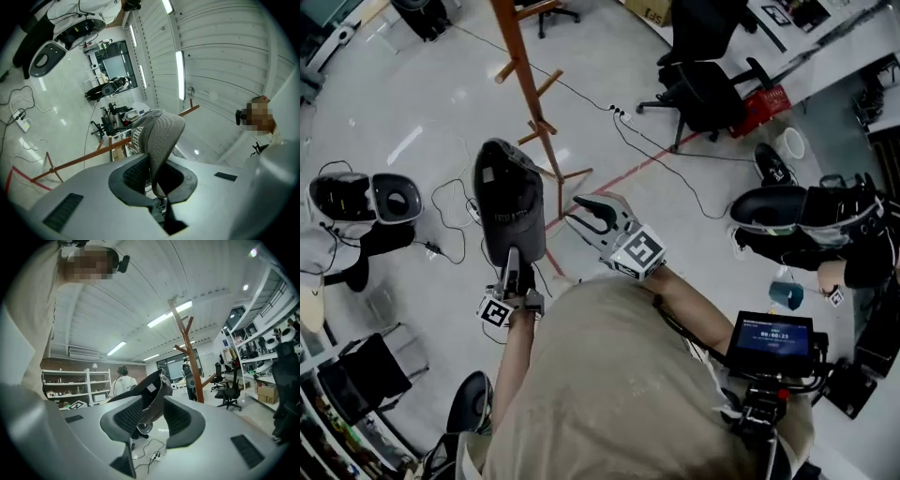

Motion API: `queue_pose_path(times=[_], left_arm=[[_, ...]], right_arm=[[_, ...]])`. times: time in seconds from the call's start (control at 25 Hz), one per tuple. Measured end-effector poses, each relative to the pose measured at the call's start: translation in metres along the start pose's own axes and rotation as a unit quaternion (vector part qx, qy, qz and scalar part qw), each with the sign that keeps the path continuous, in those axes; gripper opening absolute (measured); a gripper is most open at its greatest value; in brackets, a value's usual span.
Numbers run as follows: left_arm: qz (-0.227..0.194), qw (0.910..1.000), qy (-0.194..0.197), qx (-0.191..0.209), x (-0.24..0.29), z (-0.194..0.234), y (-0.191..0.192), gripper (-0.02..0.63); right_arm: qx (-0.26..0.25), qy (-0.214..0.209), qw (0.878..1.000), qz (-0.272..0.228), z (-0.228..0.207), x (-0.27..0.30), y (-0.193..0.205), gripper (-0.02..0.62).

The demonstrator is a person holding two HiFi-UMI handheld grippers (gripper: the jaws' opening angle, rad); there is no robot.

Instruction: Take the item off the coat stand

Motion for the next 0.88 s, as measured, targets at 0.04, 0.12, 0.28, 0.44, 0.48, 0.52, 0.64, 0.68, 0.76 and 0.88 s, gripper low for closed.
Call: queue_pose_path(times=[0.04,0.12,0.28,0.44,0.48,0.52,0.64,0.68,0.76,0.88], left_arm=[[-0.001,0.9999,-0.007,0.015,-0.002,0.004,-0.01,0.034],[-0.008,0.999,-0.021,0.038,-0.005,0.008,-0.027,0.034],[-0.023,0.9989,-0.028,0.03,-0.032,0.018,-0.044,0.034],[-0.023,0.9981,-0.04,0.04,-0.057,0.031,-0.058,0.034],[-0.022,0.998,-0.042,0.043,-0.058,0.031,-0.059,0.034],[-0.022,0.9978,-0.043,0.045,-0.058,0.031,-0.059,0.034],[-0.028,0.9979,-0.04,0.042,-0.057,0.029,-0.06,0.034],[-0.029,0.9979,-0.039,0.043,-0.056,0.027,-0.062,0.034],[-0.026,0.9976,-0.042,0.048,-0.057,0.026,-0.063,0.034],[-0.029,0.9979,-0.037,0.046,-0.055,0.024,-0.064,0.034]], right_arm=[[0.007,-0.002,1.0,-0.001,-0.001,0.009,0.001,0.129],[0.021,-0.009,1.0,0.006,-0.001,0.023,0.004,0.129],[0.035,-0.027,0.999,0.022,0.024,0.043,0.016,0.129],[0.027,-0.036,0.999,0.026,0.046,0.065,0.021,0.127],[0.024,-0.034,0.999,0.025,0.046,0.067,0.02,0.127],[0.021,-0.032,0.999,0.022,0.046,0.067,0.018,0.121],[0.019,-0.026,0.999,0.012,0.046,0.065,0.014,0.072],[0.019,-0.024,0.999,0.01,0.046,0.065,0.013,0.066],[0.016,-0.018,1.0,0.006,0.045,0.063,0.012,0.057],[0.008,-0.006,1.0,-0.002,0.042,0.061,0.01,0.054]])
Point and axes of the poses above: the fingertips, and each gripper's own axes: x forward along the fingers, z to its left, y out of its underside, the point moved 6 cm from there along -x, backward along the fingers, and after that the axes turned 13 degrees about x, right-handed, at the moved point
